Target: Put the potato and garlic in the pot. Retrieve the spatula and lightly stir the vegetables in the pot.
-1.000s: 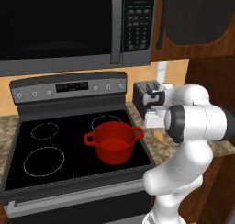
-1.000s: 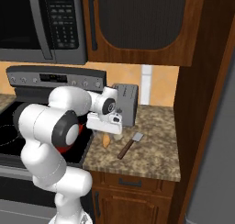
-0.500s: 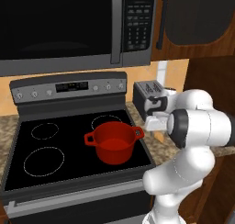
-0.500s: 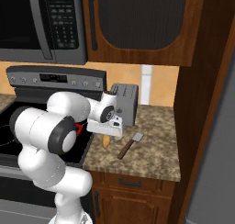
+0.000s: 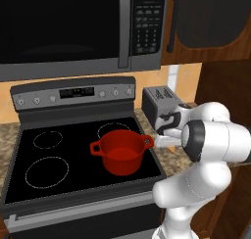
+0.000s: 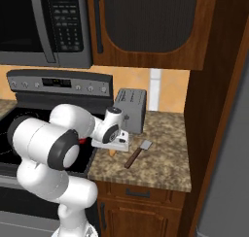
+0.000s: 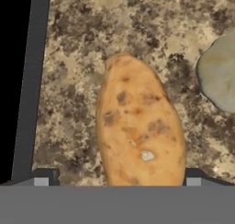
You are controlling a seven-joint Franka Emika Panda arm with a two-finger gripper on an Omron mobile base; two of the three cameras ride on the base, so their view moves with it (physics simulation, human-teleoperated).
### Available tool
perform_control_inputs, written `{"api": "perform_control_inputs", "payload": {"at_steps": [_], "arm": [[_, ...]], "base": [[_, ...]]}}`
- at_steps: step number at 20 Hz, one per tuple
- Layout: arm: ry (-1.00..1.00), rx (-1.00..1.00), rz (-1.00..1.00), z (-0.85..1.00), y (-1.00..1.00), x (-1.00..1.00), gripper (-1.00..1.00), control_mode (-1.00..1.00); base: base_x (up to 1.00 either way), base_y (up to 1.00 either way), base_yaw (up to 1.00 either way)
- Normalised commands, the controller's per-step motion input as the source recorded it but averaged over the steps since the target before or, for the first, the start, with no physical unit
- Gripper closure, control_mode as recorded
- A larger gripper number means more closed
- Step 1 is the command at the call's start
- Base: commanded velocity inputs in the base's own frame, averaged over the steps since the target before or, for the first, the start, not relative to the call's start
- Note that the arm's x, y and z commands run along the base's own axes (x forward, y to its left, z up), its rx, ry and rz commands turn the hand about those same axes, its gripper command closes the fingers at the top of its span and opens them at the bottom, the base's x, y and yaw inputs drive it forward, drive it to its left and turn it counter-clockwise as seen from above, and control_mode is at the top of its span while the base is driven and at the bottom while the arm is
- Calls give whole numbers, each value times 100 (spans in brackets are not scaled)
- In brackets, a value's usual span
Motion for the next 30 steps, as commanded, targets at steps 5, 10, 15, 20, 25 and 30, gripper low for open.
{"api": "perform_control_inputs", "payload": {"at_steps": [5, 10, 15, 20, 25, 30], "arm": [[0, 1, 0, -20, 0, 1, 100, -100], [0, 0, 0, -3, 0, 8, 100, -100], [-6, 7, 0, 6, 0, -3, 100, -100], [-7, 6, 0, 76, 0, -38, 100, -100], [-6, 0, 0, 100, 0, -67, 100, -100], [-12, 0, 0, 100, 7, -78, 100, -100]], "base": [[0, 0, 0], [0, 0, 0], [0, 0, 0], [0, 0, 0], [0, 0, 0], [0, 0, 0]]}}
